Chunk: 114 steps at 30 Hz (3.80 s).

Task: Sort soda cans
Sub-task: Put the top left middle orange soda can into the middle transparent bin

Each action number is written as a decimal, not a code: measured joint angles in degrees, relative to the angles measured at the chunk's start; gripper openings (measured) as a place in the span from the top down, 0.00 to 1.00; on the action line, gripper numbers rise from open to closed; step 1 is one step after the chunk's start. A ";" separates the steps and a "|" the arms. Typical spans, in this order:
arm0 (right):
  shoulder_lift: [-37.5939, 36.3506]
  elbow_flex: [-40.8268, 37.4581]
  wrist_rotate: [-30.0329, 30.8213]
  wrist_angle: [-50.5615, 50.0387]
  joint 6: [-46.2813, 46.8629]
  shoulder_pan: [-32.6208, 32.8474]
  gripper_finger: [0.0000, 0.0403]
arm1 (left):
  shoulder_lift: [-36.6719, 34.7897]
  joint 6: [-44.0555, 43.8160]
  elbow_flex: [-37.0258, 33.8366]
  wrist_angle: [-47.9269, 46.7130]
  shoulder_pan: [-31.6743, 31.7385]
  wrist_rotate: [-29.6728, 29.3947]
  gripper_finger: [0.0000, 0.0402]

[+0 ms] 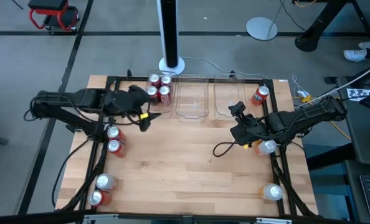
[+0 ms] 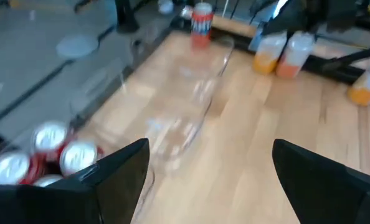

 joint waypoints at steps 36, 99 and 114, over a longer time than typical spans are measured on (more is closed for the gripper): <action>0.00 0.00 1.09 -0.02 -0.24 0.00 0.08 | 11.71 -24.22 -0.65 -43.71 2.31 11.07 0.19; 0.00 -5.77 2.19 3.82 -2.38 -0.04 0.08 | 12.61 -14.67 -25.94 -44.03 8.66 28.73 0.21; 0.00 -5.77 2.27 3.87 -2.38 -0.04 0.08 | 12.76 -13.97 -23.12 -42.84 8.63 27.14 0.30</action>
